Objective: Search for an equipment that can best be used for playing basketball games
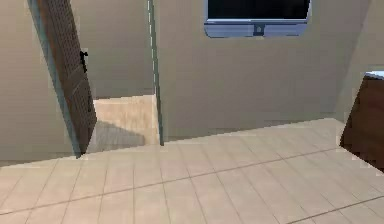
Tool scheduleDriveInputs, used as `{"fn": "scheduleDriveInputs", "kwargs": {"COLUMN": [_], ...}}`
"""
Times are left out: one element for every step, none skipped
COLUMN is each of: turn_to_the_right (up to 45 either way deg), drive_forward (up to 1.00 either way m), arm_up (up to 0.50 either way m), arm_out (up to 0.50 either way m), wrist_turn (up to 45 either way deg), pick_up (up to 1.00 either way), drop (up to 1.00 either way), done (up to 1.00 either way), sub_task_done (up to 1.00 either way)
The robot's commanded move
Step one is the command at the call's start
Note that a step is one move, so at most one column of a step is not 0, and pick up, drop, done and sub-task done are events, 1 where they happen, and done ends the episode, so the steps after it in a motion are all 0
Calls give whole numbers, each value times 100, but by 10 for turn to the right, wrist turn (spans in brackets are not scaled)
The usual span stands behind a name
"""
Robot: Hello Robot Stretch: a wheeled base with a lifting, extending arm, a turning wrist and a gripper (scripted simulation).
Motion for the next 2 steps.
{"fn": "scheduleDriveInputs", "kwargs": {"turn_to_the_right": [-210, 0], "drive_forward": [0, 100], "arm_up": [0, 0], "arm_out": [0, 0], "wrist_turn": [0, 0], "pick_up": [0, 0], "drop": [0, 0], "done": [0, 0], "sub_task_done": [0, 0]}}
